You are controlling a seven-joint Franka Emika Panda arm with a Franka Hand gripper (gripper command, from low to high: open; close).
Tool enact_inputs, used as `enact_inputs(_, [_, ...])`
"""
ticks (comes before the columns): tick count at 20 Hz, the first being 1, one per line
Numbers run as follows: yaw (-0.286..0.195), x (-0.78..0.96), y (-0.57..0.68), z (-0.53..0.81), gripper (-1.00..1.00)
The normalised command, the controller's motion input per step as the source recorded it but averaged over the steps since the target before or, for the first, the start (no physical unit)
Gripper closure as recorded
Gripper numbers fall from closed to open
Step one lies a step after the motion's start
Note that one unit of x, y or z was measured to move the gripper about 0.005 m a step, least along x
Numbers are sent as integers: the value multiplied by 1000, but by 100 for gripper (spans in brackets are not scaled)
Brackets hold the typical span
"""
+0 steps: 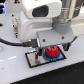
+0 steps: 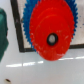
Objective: Insert the blue gear onto the right peg, followed by the red gear
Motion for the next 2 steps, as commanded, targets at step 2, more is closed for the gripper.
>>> enact_inputs(2, [0, 13, 105, 666, -100])
